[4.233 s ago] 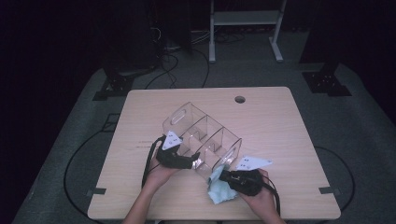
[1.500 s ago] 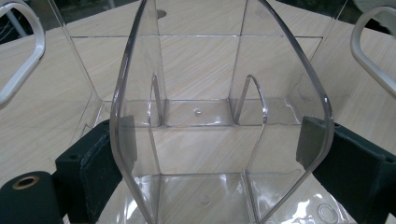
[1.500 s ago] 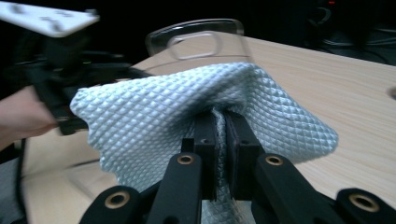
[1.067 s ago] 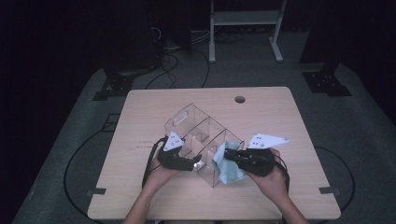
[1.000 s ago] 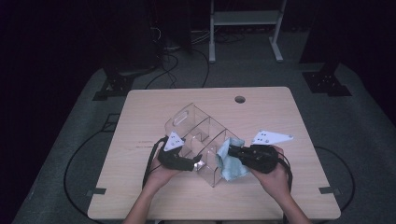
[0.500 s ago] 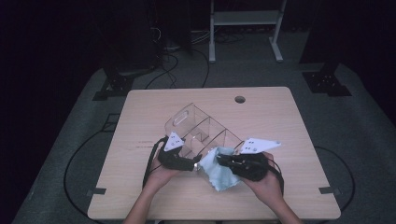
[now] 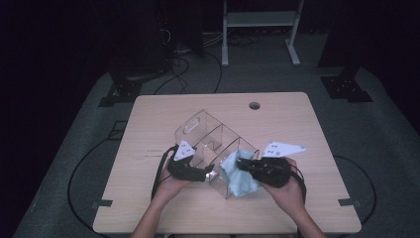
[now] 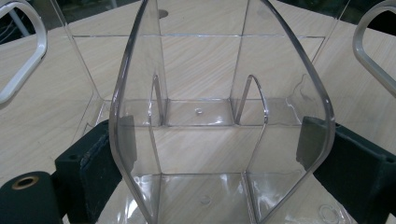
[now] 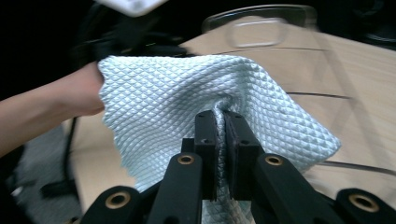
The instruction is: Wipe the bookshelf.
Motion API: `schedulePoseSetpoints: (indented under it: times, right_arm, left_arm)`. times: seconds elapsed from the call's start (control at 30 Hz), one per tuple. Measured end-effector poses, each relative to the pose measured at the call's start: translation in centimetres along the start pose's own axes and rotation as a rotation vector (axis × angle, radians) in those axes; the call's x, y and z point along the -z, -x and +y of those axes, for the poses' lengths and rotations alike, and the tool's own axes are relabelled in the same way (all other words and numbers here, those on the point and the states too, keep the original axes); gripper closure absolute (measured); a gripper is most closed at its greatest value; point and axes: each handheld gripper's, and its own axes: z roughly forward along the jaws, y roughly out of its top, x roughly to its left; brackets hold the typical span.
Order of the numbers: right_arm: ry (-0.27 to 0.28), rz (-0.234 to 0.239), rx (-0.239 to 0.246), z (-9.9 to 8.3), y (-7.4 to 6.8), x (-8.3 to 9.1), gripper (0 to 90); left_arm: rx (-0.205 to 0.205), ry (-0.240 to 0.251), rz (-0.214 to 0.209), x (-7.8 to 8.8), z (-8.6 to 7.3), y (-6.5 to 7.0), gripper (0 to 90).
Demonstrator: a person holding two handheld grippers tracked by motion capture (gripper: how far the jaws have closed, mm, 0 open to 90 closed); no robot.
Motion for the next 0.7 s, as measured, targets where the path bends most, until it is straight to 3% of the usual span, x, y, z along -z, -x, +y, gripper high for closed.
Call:
schedulePoseSetpoints:
  times: [0.1,0.17,0.23,0.3,0.37,0.43,0.47,0.5,0.63,0.7]
  right_arm:
    - [0.004,-0.037,-0.035,0.1,1.3,0.5,83.9]
    - [0.003,-0.039,-0.034,0.1,1.1,0.4,83.9]
    - [-0.004,0.007,-0.023,0.1,0.2,0.0,83.9]
    - [-0.016,0.034,0.013,0.1,-0.8,-0.4,83.8]
    - [-0.02,0.031,0.032,0.1,-1.2,-0.6,83.9]
    - [-0.012,0.029,0.012,0.1,-0.4,-0.4,83.9]
    - [0.0,0.001,-0.013,0.1,0.6,0.0,83.9]
    - [0.0,0.001,-0.013,0.1,0.6,0.0,83.9]
    - [0.015,-0.064,-0.056,0.1,2.8,0.7,83.8]
    - [0.017,-0.069,-0.077,0.1,3.2,0.8,83.8]
  left_arm:
    - [-0.004,-0.001,-0.001,0.0,0.0,0.0,8.5]
    - [0.001,0.001,-0.002,0.0,0.0,0.0,8.3]
    - [0.004,0.002,-0.004,0.0,0.0,-0.1,8.2]
    - [0.001,-0.001,-0.006,0.0,-0.1,-0.2,8.3]
    - [0.005,0.002,-0.003,0.0,-0.1,-0.1,8.3]
    - [0.006,0.005,-0.001,0.0,0.0,0.0,8.4]
    - [0.003,0.001,0.0,0.0,0.0,0.0,8.4]
    - [-0.001,0.001,-0.001,0.0,0.0,-0.1,8.4]
    - [-0.002,0.001,-0.001,0.0,0.0,-0.1,8.4]
    - [-0.001,0.001,-0.003,0.0,0.0,-0.1,8.3]
